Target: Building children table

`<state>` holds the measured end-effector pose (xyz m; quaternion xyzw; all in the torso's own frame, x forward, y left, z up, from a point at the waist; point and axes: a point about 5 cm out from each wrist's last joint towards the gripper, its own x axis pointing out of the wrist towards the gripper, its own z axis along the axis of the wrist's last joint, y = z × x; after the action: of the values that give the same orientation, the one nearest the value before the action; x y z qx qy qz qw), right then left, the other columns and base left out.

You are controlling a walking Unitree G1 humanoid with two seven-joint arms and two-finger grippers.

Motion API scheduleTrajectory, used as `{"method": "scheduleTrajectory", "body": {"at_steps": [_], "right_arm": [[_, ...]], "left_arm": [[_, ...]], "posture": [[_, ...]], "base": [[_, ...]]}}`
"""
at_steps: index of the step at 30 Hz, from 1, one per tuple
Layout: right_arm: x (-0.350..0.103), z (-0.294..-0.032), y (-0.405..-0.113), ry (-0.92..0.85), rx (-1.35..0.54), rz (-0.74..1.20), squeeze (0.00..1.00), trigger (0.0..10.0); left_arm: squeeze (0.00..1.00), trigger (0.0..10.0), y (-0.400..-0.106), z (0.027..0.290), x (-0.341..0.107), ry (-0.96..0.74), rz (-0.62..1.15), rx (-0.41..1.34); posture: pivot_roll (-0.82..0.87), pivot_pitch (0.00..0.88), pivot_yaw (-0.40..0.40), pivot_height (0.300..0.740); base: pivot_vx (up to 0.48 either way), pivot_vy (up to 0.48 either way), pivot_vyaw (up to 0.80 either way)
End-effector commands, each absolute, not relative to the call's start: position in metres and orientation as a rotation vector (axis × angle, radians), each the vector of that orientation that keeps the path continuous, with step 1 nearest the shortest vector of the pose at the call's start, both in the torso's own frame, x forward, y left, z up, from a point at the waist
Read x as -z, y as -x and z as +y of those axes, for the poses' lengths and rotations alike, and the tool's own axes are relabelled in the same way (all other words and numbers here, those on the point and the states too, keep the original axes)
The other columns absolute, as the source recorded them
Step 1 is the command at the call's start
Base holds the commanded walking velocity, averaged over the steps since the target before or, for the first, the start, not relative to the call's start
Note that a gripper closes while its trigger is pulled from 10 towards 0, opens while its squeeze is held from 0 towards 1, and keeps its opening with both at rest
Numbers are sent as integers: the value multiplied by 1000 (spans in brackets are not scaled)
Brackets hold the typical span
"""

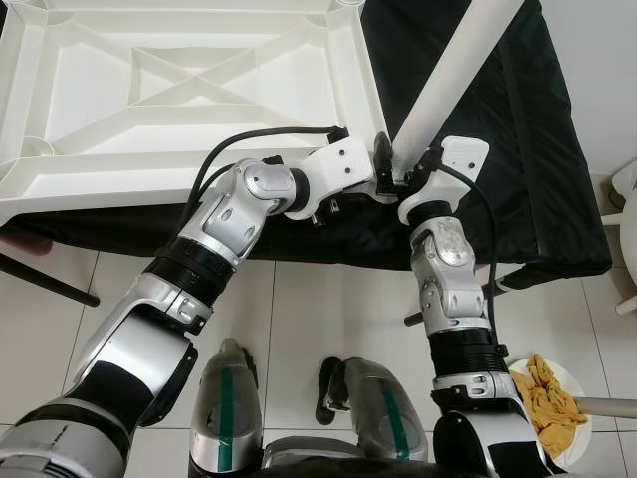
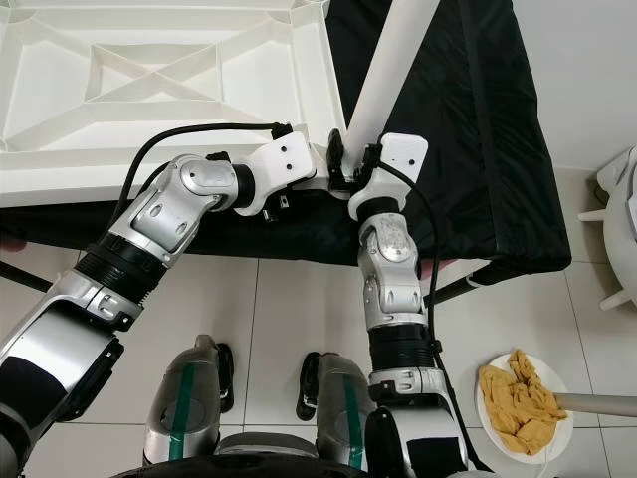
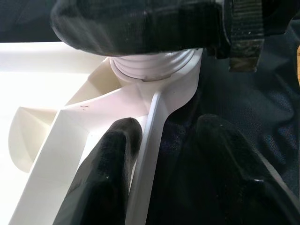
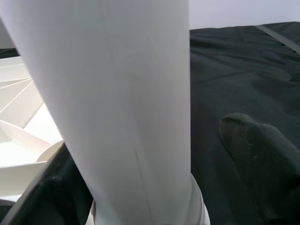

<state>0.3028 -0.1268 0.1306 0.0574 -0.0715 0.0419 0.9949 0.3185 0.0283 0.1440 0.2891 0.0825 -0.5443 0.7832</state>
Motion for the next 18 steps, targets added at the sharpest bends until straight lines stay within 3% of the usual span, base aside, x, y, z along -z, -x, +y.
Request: {"method": "scheduleTrajectory", "body": {"at_steps": [1,2,3,18], "right_arm": [[-129,-132,-301,-113,-81,-127,1000,10000],[-129,-132,-301,-113,-81,-127,1000,10000],[-129,-134,-302,-104,-108,-123,0,10000],[-143,-158,-323,-1,-507,-143,0,10000]], "left_arm": [[0,10000,-313,23,-138,-631,199,1232],[0,10000,-313,23,-138,-631,199,1232],[0,10000,-313,23,-138,-630,199,1232],[0,10000,-316,26,-140,-636,198,1226]], "posture": [[33,20,-88,740],[33,20,-88,740],[32,20,-87,740],[39,23,-73,740]], "base": [[0,0,0],[0,0,0],[0,0,0],[0,0,0]]}}
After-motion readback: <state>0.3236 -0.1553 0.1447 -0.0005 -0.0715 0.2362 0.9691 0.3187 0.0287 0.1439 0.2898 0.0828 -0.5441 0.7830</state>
